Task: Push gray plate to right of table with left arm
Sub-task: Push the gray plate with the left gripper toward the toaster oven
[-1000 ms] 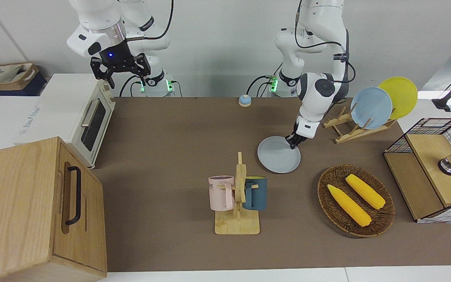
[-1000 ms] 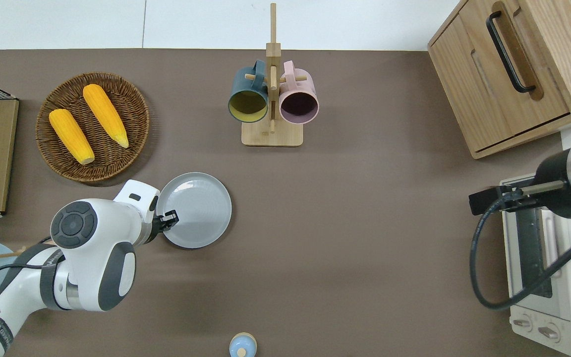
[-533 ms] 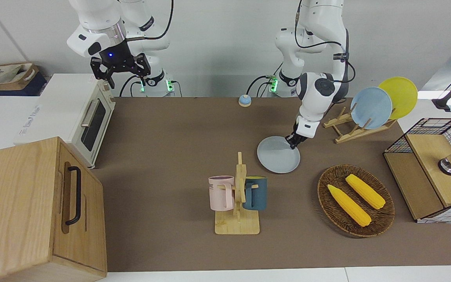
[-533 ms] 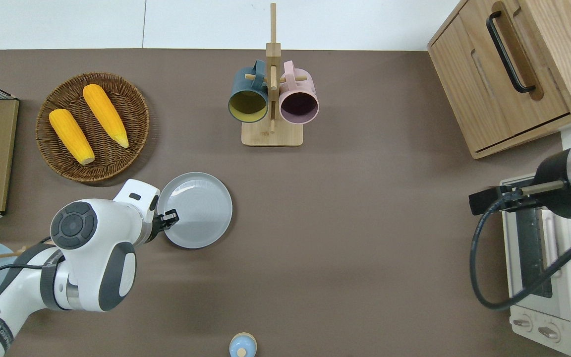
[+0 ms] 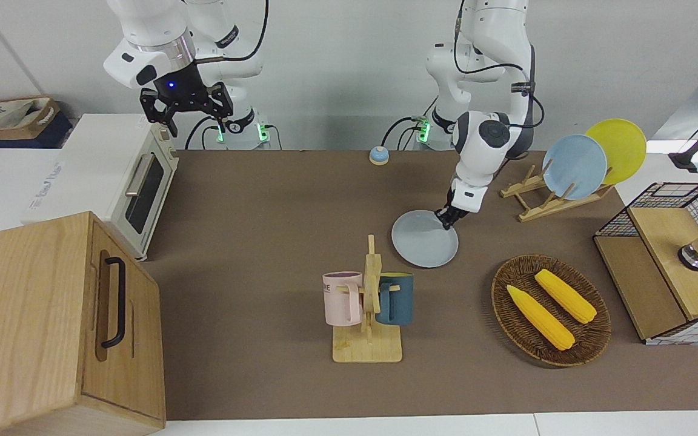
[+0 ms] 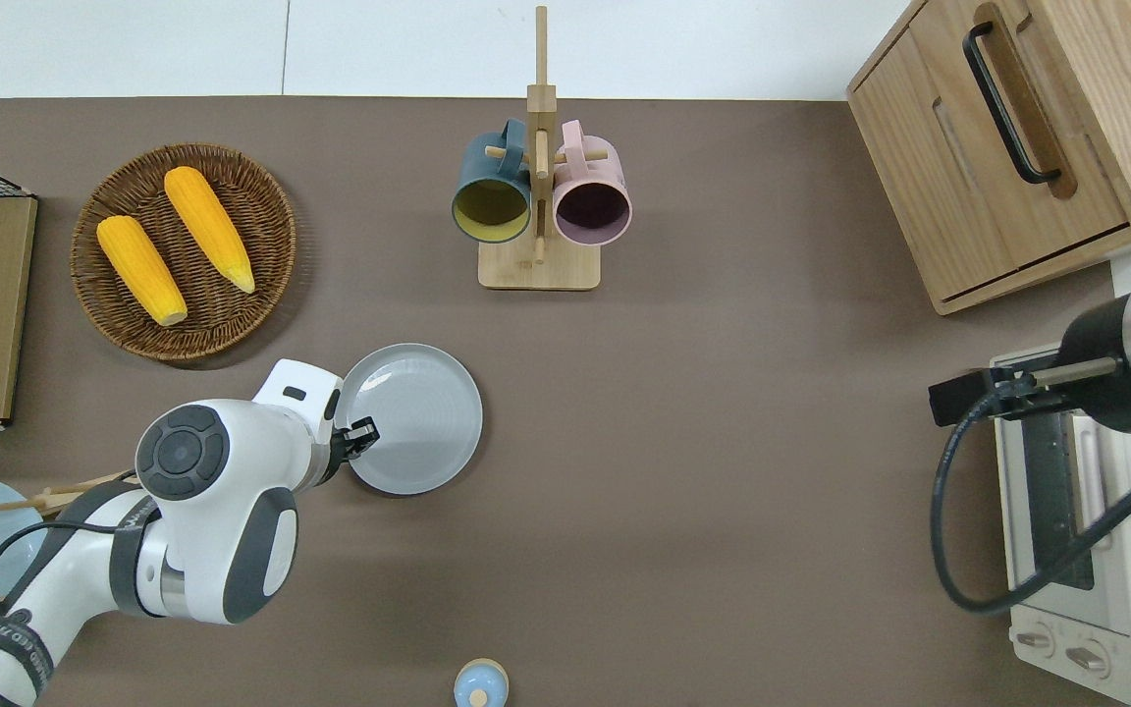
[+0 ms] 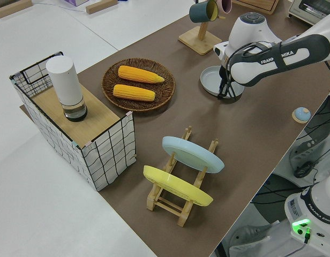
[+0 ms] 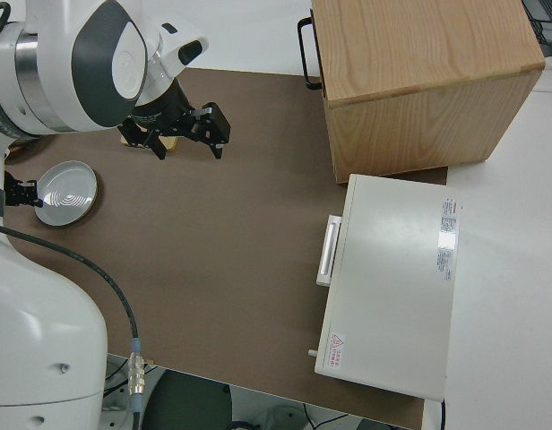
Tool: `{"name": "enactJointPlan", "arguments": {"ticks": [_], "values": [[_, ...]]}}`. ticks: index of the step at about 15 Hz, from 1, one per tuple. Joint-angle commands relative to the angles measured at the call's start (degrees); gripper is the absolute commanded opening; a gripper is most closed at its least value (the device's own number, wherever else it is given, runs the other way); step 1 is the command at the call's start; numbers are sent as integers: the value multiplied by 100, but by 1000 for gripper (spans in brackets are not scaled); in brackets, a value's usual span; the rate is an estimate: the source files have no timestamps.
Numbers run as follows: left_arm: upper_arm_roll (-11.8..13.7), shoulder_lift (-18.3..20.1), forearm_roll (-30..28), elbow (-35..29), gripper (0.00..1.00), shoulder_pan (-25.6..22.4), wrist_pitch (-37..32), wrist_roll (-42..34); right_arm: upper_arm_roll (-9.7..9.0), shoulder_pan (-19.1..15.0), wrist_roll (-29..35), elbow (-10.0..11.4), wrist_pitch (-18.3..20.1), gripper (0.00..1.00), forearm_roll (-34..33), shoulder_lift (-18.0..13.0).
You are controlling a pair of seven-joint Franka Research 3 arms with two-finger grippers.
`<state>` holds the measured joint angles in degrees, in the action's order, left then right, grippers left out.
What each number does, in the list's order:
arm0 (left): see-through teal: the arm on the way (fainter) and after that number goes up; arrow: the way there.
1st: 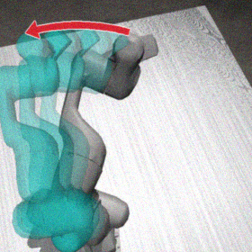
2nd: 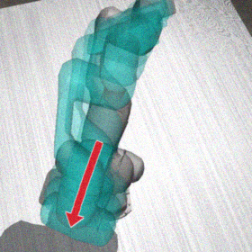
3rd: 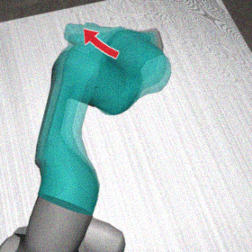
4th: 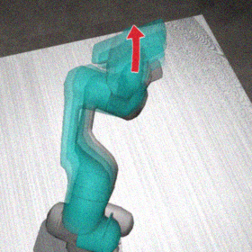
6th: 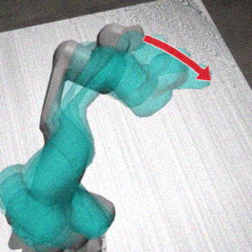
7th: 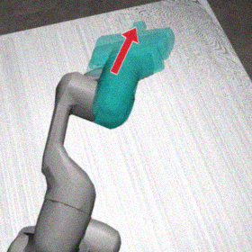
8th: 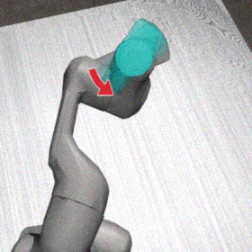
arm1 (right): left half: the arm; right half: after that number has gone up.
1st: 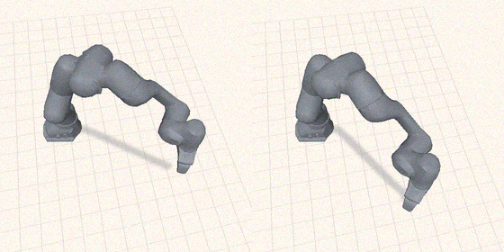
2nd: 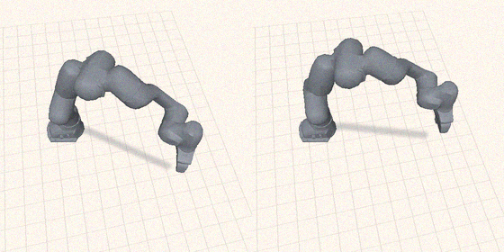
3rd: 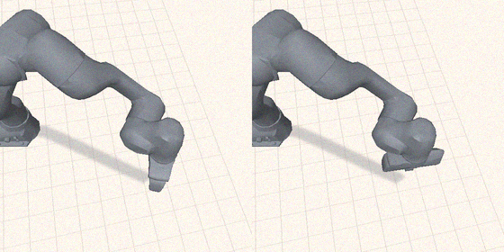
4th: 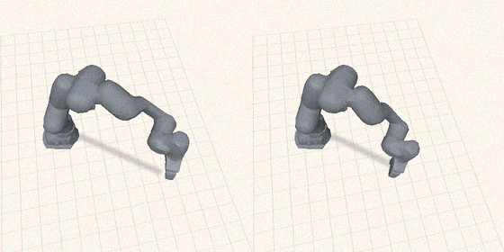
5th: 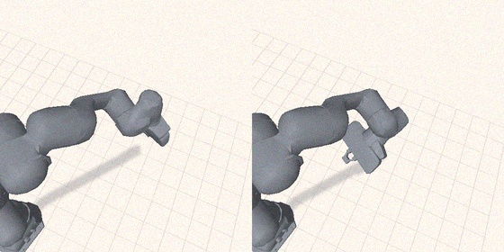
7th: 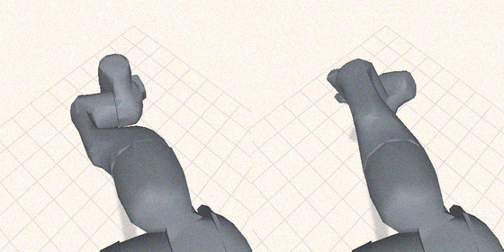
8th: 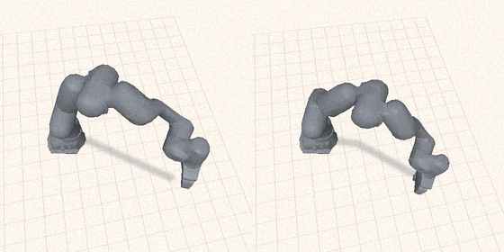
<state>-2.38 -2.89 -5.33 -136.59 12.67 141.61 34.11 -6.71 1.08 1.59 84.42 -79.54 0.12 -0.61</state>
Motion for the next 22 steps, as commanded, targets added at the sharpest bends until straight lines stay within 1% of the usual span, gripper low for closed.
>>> {"name": "enactJointPlan", "arguments": {"ticks": [1,8,13,18,22], "values": [[-105,-98,-3,-96,0,296,60,472,-85,-116,8,-22,70,983,59,-36],[-105,-124,6,-26,0,788,69,1237,-76,-116,-1,-22,70,983,59,-36],[-105,-229,23,97,0,1219,77,1870,-76,-116,-1,-22,70,983,59,-36],[-175,-615,41,536,0,1685,60,2687,-85,-116,8,-22,70,983,59,-36],[-184,-800,41,817,0,2045,34,3187,-85,-116,-1,-22,78,983,59,-36]]}}
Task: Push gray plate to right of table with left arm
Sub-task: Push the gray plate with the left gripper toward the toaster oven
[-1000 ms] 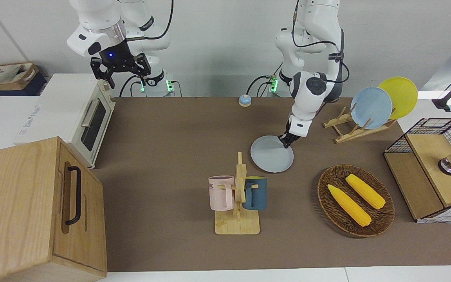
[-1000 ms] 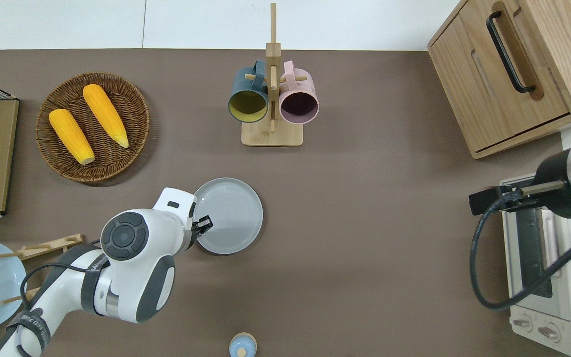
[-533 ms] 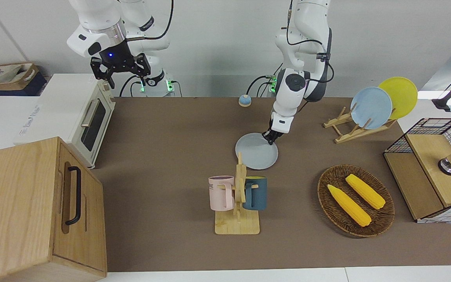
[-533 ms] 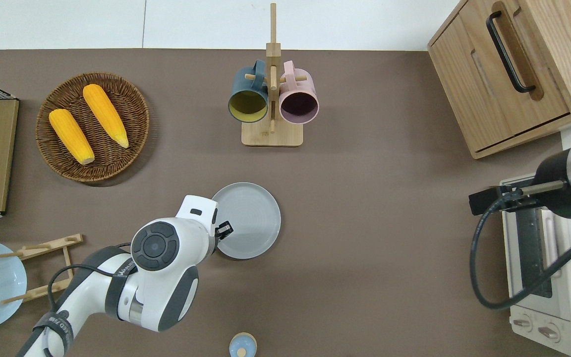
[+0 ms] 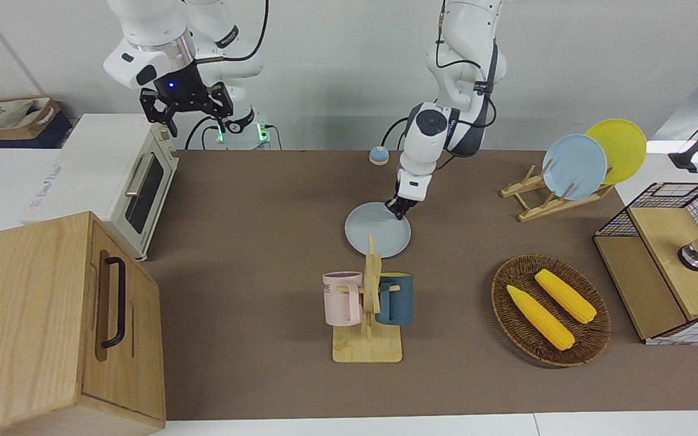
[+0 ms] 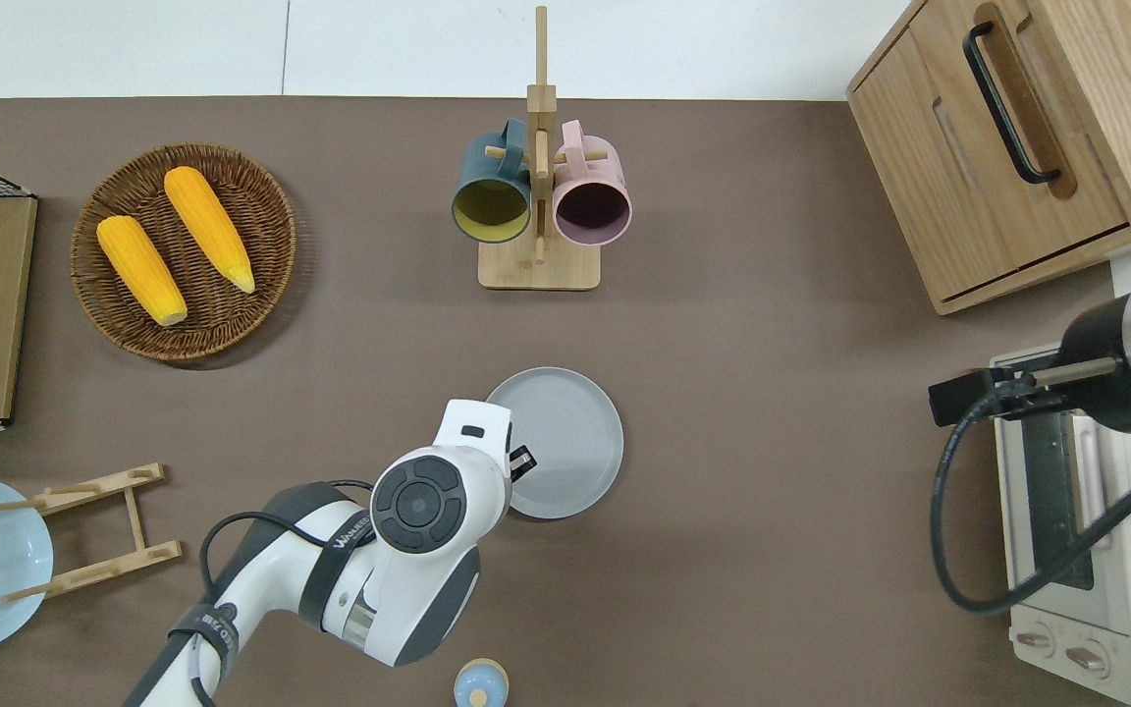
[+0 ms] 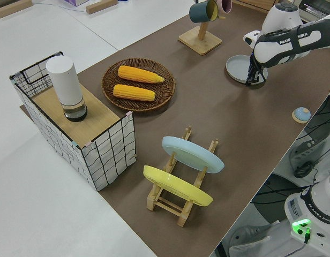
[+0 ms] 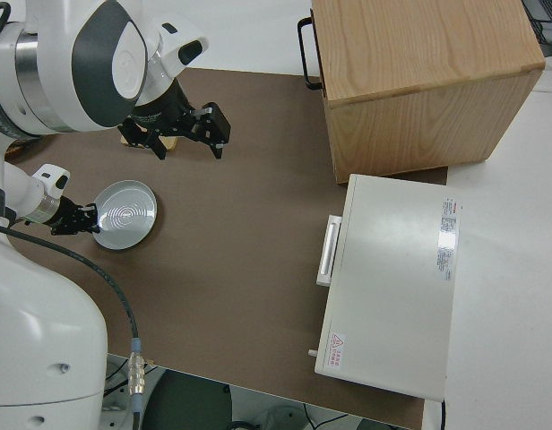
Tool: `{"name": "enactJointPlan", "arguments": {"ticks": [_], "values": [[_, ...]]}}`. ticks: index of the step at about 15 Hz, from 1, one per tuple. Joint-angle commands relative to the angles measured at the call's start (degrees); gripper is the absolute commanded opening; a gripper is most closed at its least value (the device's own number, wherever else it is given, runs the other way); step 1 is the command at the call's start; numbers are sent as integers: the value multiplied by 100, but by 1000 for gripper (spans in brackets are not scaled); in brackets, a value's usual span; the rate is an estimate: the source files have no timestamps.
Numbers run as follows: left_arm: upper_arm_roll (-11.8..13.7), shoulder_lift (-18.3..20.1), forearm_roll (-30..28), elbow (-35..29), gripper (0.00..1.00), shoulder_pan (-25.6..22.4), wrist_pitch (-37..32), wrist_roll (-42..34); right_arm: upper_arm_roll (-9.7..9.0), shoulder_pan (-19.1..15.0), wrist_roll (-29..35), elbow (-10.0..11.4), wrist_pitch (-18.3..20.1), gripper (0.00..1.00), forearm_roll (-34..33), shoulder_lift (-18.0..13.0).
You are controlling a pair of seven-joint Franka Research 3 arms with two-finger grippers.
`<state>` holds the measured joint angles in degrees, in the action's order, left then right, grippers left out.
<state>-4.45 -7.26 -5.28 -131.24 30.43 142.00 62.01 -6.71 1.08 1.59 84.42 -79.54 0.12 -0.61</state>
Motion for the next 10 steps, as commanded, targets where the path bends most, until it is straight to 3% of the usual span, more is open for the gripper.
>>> {"name": "enactJointPlan", "arguments": {"ticks": [1,10], "values": [[23,-425,36,370,0,331,-31,477,-85,-116,-1,-22,70,983,59,-36],[32,-865,45,1083,0,903,-366,1243,-85,-116,8,-22,78,983,59,-36]]}}
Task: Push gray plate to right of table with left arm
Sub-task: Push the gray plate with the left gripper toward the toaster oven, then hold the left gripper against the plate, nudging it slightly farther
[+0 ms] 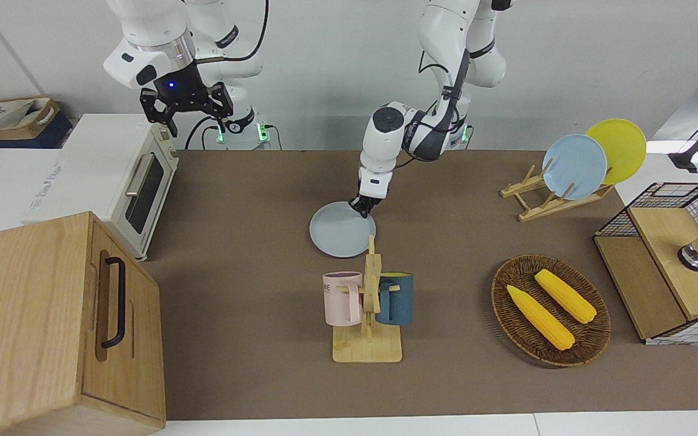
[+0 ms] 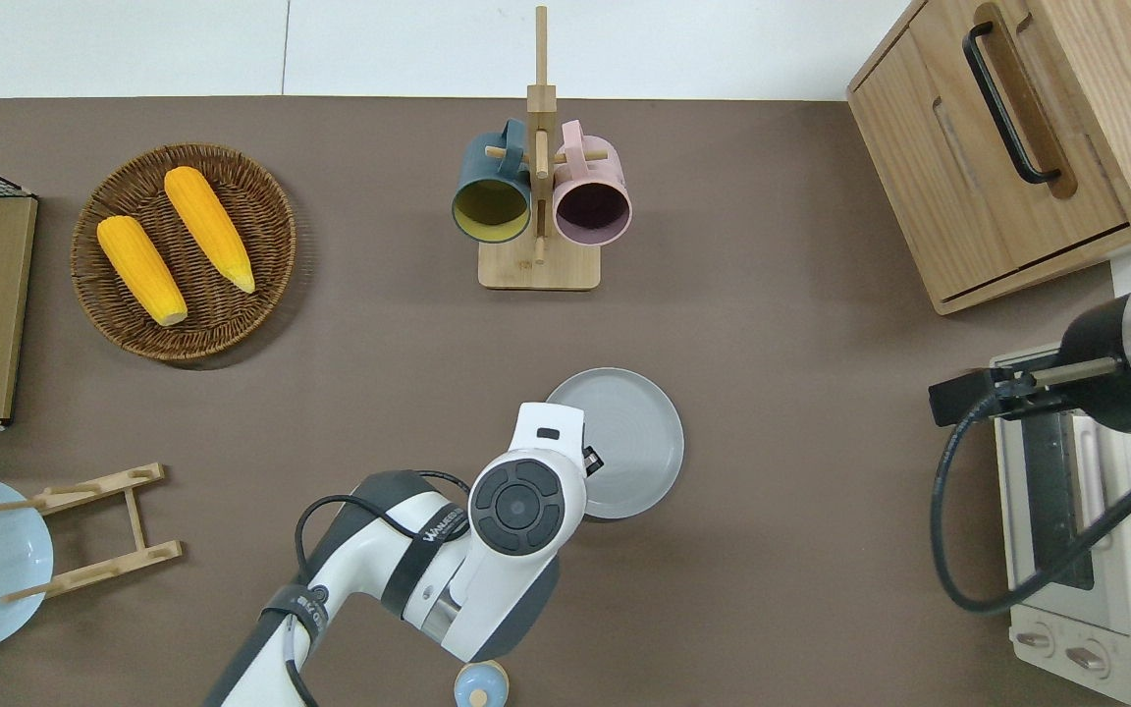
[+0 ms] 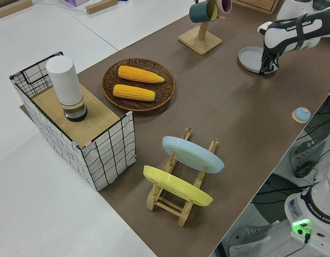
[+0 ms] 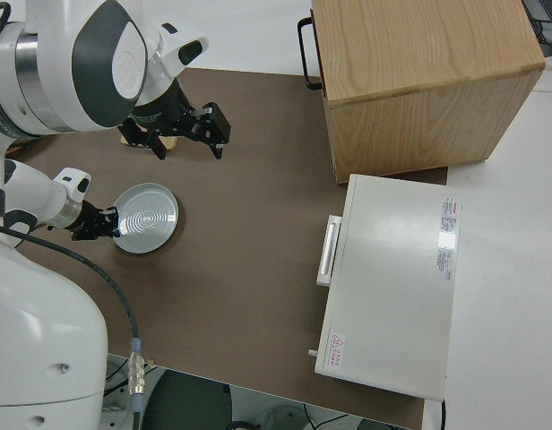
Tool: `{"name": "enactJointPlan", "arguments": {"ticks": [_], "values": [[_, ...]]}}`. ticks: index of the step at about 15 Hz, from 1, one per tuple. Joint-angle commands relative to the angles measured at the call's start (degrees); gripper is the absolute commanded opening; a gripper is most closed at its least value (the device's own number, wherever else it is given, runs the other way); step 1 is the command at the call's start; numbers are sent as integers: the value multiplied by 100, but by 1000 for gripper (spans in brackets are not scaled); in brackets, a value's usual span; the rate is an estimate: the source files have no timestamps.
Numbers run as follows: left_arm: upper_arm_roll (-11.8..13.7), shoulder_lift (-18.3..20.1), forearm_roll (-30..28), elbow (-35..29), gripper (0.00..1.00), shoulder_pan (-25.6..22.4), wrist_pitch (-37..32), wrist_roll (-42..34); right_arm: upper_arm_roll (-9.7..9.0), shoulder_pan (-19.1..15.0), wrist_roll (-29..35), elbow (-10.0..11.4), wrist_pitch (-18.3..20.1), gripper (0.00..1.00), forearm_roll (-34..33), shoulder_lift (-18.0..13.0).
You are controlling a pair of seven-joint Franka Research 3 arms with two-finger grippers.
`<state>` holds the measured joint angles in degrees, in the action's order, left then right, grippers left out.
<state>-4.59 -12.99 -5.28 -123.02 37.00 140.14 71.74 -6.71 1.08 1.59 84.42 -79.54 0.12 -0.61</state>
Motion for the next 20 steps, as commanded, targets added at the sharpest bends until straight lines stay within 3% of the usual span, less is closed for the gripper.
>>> {"name": "enactJointPlan", "arguments": {"ticks": [1,4,9,16,20], "values": [[46,-309,44,287,0,307,-180,297,-85,-116,-1,-22,70,983,59,-36],[46,-415,44,497,0,378,-198,498,-76,-116,-1,-22,70,983,59,-36],[46,-863,53,1332,0,545,-786,850,-85,-116,8,-22,70,983,59,-36],[46,-986,36,1482,0,878,-804,1122,-85,-116,8,-22,70,983,59,-36],[46,-1355,53,1974,0,1019,-813,1395,-85,-116,8,-22,70,983,59,-36]]}}
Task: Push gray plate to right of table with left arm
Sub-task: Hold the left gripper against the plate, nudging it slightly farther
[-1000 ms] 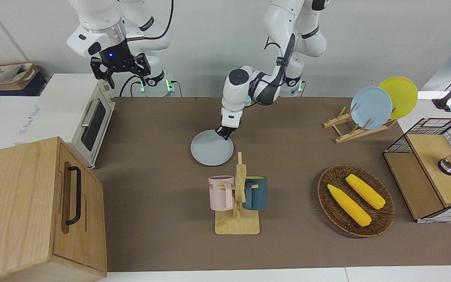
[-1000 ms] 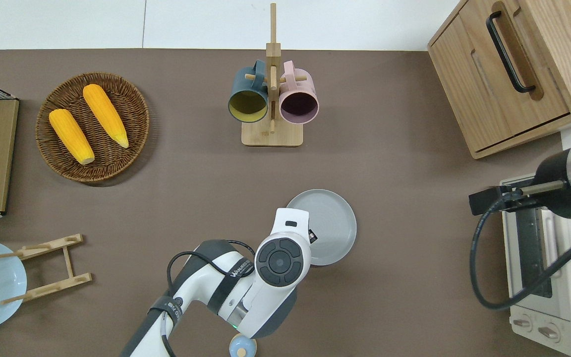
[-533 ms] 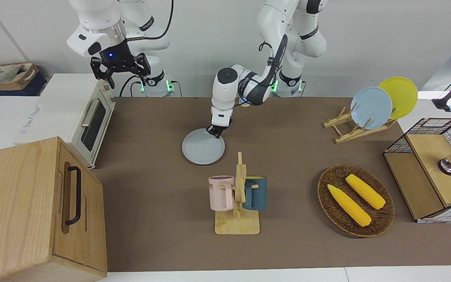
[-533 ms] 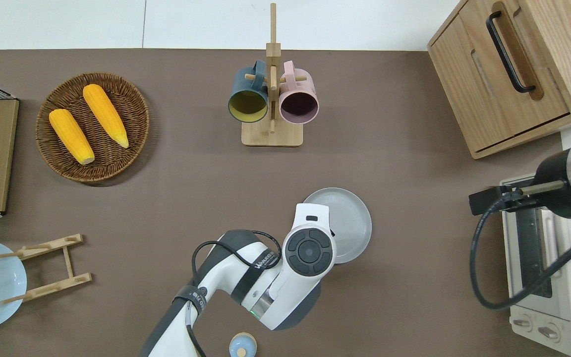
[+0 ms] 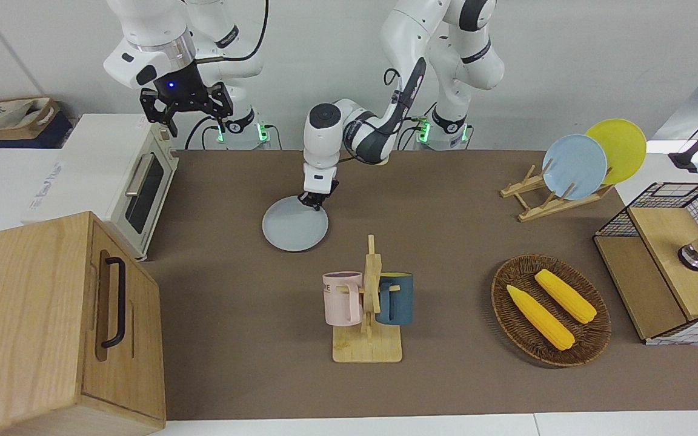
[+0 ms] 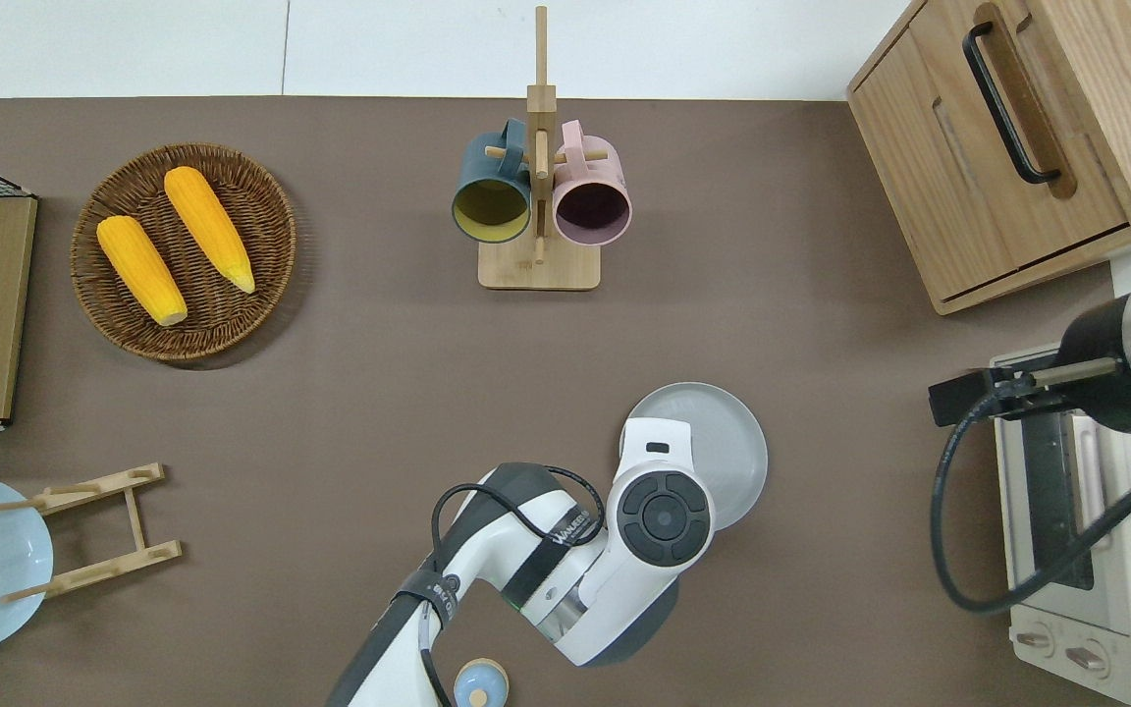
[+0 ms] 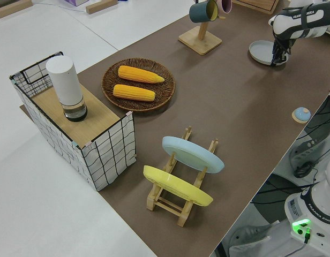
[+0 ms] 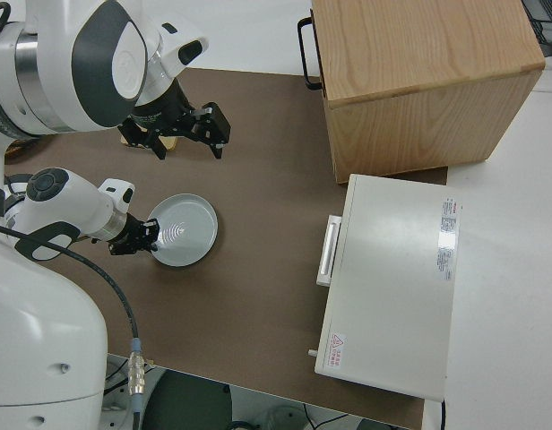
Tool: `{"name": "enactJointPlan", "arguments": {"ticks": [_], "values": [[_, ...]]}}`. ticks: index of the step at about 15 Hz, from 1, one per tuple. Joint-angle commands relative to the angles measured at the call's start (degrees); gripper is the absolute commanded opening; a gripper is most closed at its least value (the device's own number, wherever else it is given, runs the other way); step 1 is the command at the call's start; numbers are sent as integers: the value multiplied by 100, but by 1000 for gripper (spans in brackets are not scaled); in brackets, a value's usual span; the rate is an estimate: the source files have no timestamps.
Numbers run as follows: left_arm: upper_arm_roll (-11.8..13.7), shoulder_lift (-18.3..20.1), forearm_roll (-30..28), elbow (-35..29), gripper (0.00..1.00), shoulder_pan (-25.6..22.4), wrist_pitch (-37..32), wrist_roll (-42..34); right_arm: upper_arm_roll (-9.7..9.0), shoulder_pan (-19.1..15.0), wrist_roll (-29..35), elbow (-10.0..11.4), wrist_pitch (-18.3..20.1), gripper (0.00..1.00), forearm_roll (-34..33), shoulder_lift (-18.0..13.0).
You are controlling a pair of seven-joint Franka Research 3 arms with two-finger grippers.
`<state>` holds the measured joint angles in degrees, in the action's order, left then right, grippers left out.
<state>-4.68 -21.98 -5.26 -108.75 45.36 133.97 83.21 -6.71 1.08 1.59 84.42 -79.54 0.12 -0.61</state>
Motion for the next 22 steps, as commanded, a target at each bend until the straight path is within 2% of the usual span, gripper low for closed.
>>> {"name": "enactJointPlan", "arguments": {"ticks": [1,10,11,12,13,14,15,16,17,20,22], "values": [[63,-474,42,574,0,227,-196,291,-85,-116,8,-22,70,983,59,-36],[63,-491,51,775,0,245,-293,380,-85,-116,8,-22,70,983,59,-36],[72,-483,51,776,169,245,-319,345,-76,-116,8,-22,70,983,59,-36],[81,-474,51,776,430,245,-328,327,-76,-116,8,-22,70,983,59,-36],[98,-465,51,776,615,236,-380,318,-76,-116,8,-22,78,983,59,-36],[98,-474,60,811,726,245,-450,310,-76,-116,-1,-22,70,983,59,-36],[107,-483,60,846,757,245,-503,310,-85,-116,8,-22,70,983,59,-36],[107,-474,51,846,923,245,-521,310,-85,-116,-1,-22,70,983,59,-36],[107,-474,60,846,993,245,-530,310,-85,-116,8,-22,70,983,59,-36],[116,-474,86,846,995,245,-556,310,-85,-116,-1,-22,70,983,59,-36],[64,-465,514,855,995,245,-592,327,-85,-116,-1,-22,79,983,59,-36]]}}
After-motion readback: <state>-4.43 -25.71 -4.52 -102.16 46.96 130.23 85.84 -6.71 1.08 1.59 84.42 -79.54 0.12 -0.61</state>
